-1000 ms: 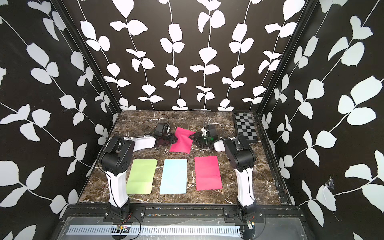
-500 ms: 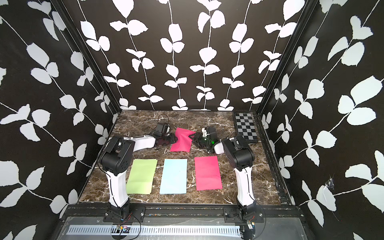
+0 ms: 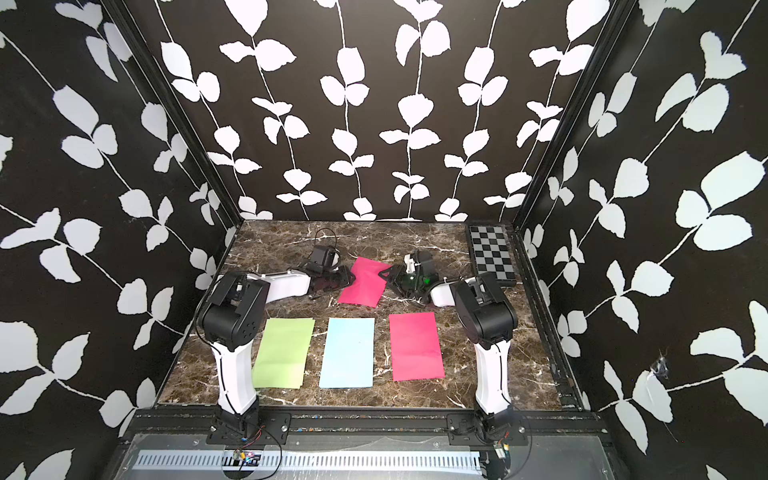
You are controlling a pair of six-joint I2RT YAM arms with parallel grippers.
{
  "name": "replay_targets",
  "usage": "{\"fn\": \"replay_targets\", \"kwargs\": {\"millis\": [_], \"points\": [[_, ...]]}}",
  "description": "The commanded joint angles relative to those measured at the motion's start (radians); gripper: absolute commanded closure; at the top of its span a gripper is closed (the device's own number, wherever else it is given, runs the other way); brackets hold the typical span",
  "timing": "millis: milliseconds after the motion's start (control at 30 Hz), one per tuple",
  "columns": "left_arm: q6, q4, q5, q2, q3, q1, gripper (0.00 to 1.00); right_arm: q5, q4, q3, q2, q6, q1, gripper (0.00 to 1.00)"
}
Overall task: Sort the scattered colored papers by color
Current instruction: Pick up the colored paper from the center of the board.
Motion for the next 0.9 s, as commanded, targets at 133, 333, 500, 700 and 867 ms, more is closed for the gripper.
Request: {"fn": "replay_targets", "kwargs": {"millis": [133, 333, 500, 700, 867], "points": [[-0.012, -0.026, 0.005, 0.016, -0.026, 0.008, 0.60, 0.020, -0.058, -0.057, -0.057, -0.037, -0.005, 0.43], [-0.013, -0.024, 0.008, 0.021, -0.026, 0.008, 0.60, 0.028, -0.089, -0.071, -0.069, -0.054, -0.012, 0.43], [-0.015, -0.023, 0.010, 0.021, -0.023, 0.007, 0.60, 0.035, -0.148, -0.046, -0.060, -0.079, -0.017, 0.43], [-0.015, -0.021, 0.015, 0.021, -0.023, 0.007, 0.60, 0.026, -0.170, 0.002, -0.008, -0.079, -0.019, 0.43], [-0.016, -0.021, 0.018, 0.022, -0.021, 0.007, 0.60, 0.025, -0.163, 0.027, 0.030, -0.065, -0.020, 0.43]]}}
